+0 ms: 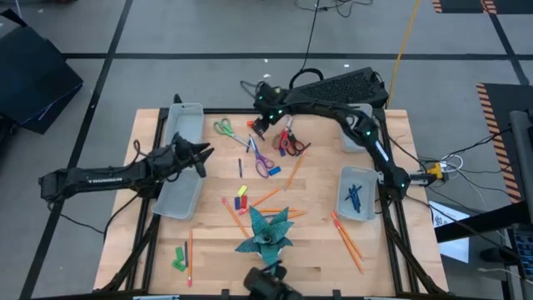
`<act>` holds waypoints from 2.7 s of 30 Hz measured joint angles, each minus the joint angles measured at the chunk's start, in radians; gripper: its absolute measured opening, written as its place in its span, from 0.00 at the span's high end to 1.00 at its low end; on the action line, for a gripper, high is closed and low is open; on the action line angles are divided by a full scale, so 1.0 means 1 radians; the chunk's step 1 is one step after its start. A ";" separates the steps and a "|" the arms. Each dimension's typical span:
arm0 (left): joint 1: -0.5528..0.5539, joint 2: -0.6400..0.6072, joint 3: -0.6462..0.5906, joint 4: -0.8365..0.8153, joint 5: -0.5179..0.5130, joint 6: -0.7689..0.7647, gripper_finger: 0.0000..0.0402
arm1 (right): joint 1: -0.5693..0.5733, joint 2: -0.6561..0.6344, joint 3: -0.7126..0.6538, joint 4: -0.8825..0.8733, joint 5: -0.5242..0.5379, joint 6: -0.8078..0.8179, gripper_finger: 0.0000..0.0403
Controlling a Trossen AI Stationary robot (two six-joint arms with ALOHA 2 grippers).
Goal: Sort crayons/erasers/pens/pencils in bins
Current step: Put the blue crayon into the bottom right gray bin
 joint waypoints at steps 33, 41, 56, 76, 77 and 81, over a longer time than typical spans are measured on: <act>0.045 0.339 0.256 -0.070 0.123 0.027 0.67 | 0.049 0.064 0.027 -0.244 0.110 -0.632 0.80; 0.045 0.339 0.256 -0.070 0.123 0.031 0.67 | 0.080 0.064 0.027 -0.272 0.227 -0.630 0.84; 0.045 0.339 0.255 -0.080 0.123 0.035 0.67 | 0.062 0.064 0.026 -0.315 0.182 -0.709 0.84; 0.045 0.339 0.255 -0.085 0.123 0.041 0.67 | 0.057 0.066 0.025 -0.335 0.193 -0.972 0.73; 0.045 0.339 0.255 -0.089 0.123 0.041 0.67 | 0.054 0.066 0.025 -0.334 0.182 -0.975 0.73; 0.045 0.339 0.255 -0.100 0.123 0.041 0.67 | 0.051 0.066 0.025 -0.334 0.178 -0.964 0.73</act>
